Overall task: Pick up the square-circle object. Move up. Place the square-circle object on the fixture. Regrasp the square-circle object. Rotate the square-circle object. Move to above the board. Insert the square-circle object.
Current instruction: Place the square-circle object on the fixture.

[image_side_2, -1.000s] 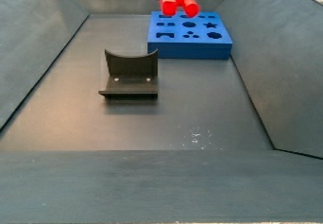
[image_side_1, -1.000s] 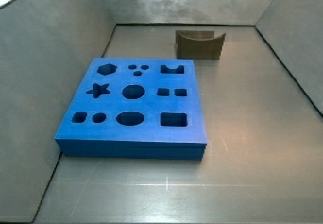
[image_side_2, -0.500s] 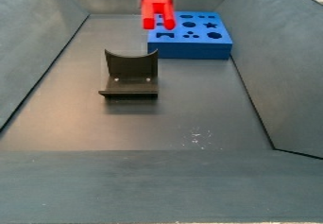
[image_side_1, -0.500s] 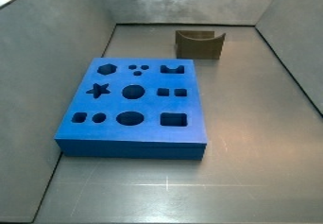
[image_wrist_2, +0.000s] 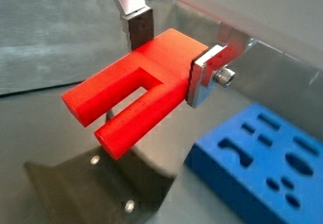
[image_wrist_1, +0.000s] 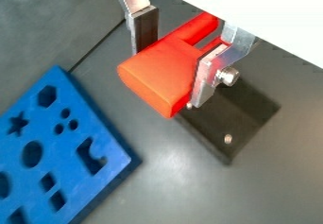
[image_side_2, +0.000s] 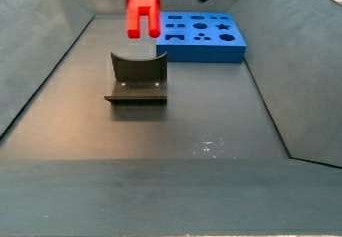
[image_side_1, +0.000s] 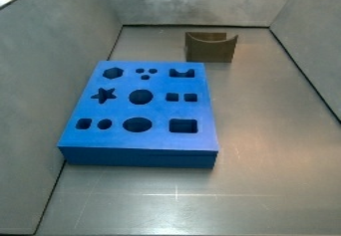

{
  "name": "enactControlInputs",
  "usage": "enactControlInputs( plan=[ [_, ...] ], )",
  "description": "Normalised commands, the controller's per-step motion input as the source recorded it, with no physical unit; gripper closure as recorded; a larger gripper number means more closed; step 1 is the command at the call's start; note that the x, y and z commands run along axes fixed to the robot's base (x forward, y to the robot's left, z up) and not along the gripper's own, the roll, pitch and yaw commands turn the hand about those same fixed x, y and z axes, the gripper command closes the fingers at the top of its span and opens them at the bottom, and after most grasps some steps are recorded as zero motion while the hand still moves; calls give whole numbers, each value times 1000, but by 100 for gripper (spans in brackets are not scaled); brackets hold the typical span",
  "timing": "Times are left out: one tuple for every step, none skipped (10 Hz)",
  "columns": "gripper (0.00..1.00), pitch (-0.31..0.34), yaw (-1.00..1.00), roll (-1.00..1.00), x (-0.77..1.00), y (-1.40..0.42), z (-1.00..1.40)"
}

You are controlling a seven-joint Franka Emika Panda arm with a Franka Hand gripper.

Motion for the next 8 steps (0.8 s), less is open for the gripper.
enactControlInputs(
  plan=[
    [100, 87, -160, -689, 223, 42, -8],
    [100, 65, -147, -507, 120, 40, -10],
    [100, 28, -133, -330, 49, 38, 0],
    [100, 145, -131, -1000, 113, 127, -1000],
    [100, 140, -132, -1000, 118, 130, -1000],
    [100, 168, -163, -1000, 136, 134, -1000],
    [100, 163, -172, -873, 146, 131, -1000],
    [100, 126, -181, -702, 151, 132, -1000]
  ],
)
